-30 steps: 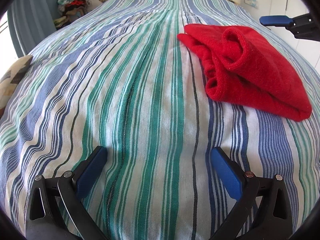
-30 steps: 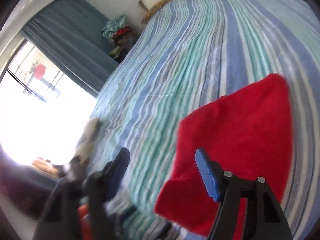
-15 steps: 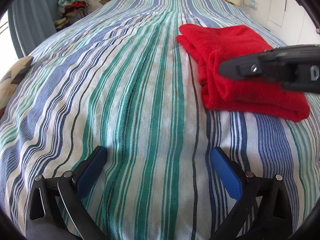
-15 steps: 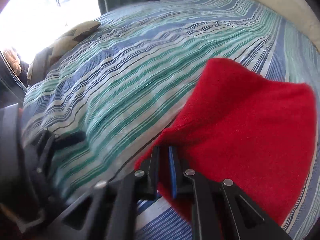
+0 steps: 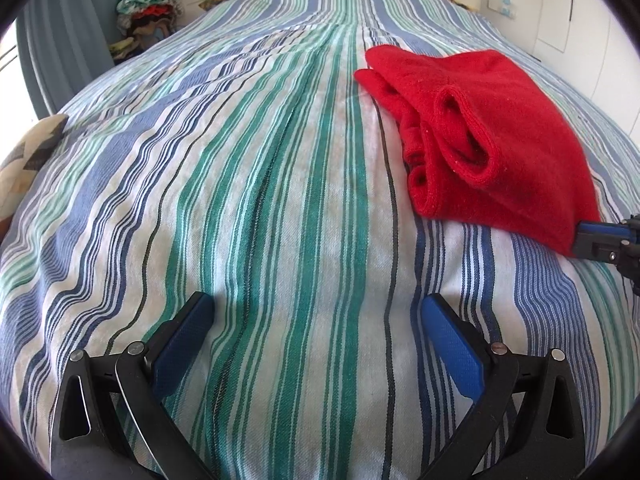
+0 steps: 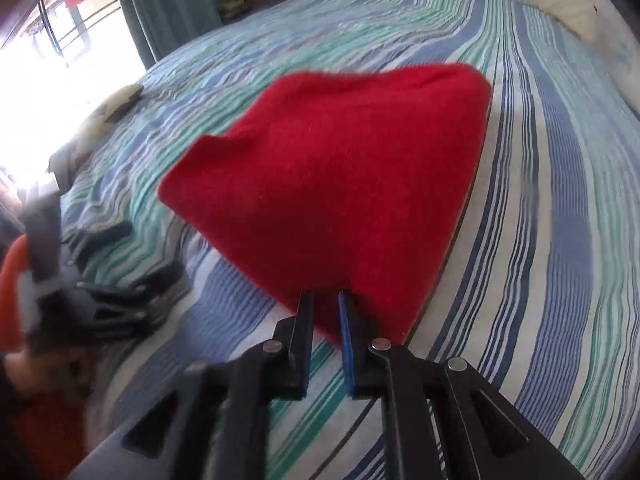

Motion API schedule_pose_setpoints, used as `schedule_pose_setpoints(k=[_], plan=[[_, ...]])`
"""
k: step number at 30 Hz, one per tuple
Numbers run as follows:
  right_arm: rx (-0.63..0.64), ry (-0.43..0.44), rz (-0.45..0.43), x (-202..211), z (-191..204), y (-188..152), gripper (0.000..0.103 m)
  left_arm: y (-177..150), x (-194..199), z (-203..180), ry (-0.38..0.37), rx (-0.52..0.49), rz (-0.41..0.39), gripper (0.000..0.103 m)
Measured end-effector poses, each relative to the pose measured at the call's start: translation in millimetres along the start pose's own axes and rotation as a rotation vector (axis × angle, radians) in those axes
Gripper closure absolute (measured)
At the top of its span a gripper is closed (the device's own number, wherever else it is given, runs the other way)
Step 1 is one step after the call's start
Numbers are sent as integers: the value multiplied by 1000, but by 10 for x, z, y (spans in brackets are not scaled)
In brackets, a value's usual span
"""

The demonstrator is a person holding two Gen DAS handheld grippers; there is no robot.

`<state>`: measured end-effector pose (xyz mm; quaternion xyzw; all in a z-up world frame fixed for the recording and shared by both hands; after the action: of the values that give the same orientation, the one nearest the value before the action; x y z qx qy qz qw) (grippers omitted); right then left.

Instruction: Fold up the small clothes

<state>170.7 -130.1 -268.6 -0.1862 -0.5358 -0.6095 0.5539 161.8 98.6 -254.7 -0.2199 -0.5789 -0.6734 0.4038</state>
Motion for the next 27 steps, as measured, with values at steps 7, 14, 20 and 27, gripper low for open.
schedule_pose_setpoints(k=[7, 14, 20, 27], plan=[[-6, -42, -167, 372, 124, -87, 58, -9, 8, 9, 2, 0, -8, 0], [-64, -216, -259, 680, -53, -600, 37, -11, 7, 6, 2, 0, -8, 0], [-177, -206, -248, 571, -274, -850, 24, -11, 6, 6, 3, 0, -8, 0], [-144, -218, -237, 469, -262, -865, 14, -13, 5, 3, 3, 0, -8, 0]])
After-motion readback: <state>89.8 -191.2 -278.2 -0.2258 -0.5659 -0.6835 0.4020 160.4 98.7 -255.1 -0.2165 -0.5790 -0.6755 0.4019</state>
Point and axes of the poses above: each gripper's, at about its wrist camera, not at the fingertips, and x roughly against the way its jaws point, z to its left, y to its top, the point moved 10 cm from there along -x, roughly the way its jaws point, and after that the axes turned 14 degrees about y, right-handed, at the moved point
